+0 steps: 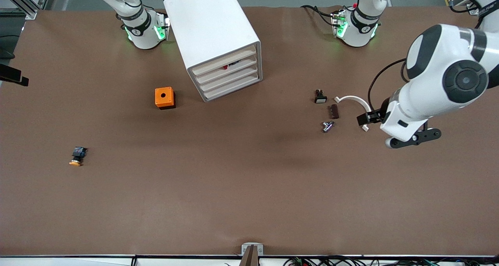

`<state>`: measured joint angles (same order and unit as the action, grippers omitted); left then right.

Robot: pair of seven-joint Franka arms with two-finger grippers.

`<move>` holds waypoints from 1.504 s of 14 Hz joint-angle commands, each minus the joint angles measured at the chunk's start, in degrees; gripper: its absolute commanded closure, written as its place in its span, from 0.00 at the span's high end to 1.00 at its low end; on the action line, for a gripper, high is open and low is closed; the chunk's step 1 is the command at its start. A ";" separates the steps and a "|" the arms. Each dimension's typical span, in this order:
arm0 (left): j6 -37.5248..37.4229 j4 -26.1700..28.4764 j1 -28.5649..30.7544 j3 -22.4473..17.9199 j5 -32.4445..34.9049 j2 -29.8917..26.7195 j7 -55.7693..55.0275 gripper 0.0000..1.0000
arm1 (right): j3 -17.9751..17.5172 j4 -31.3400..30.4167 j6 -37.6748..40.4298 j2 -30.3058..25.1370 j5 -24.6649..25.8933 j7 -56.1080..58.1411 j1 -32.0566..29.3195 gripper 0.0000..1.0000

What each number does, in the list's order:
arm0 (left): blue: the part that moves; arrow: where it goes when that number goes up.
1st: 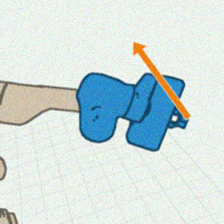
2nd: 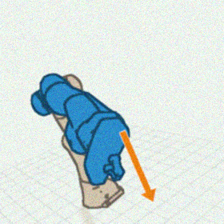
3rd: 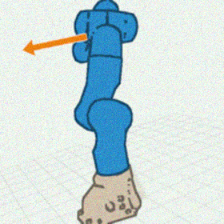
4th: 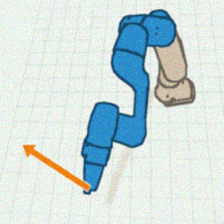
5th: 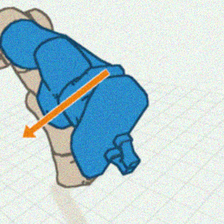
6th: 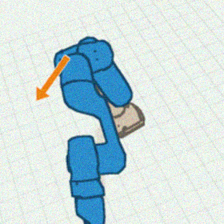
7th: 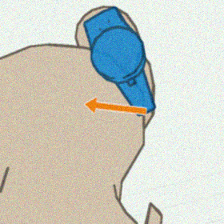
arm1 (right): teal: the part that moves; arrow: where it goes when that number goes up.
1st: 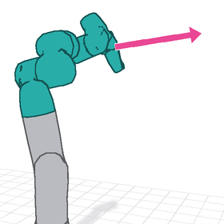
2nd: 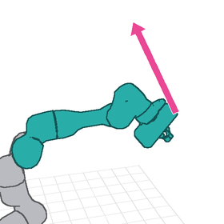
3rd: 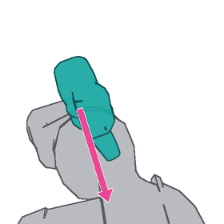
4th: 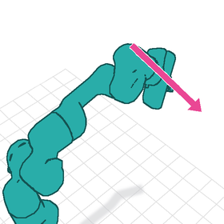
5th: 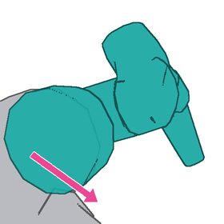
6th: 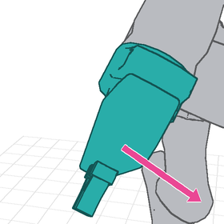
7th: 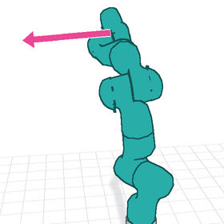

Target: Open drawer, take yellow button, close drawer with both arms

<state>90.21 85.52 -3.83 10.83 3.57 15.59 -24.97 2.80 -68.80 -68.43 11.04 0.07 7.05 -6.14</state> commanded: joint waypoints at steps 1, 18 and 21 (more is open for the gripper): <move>-0.30 8.23 -0.39 -5.36 0.22 -9.76 10.26 1.00 | -0.61 -2.21 0.14 -1.99 -0.60 0.42 0.16 1.00; 7.53 16.79 4.62 -10.57 -3.13 -25.96 24.18 1.00 | -0.61 -18.29 -6.28 -14.29 -0.69 0.42 3.24 1.00; 5.96 14.07 4.44 -8.64 -3.04 -26.05 23.39 1.00 | -0.34 -21.45 -7.85 -16.48 -0.77 0.42 3.50 1.00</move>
<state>98.11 101.90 -0.28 0.26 1.13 -10.41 -2.17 2.70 -86.04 -74.32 -2.00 -0.02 7.25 -2.18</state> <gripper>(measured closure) 0.000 0.000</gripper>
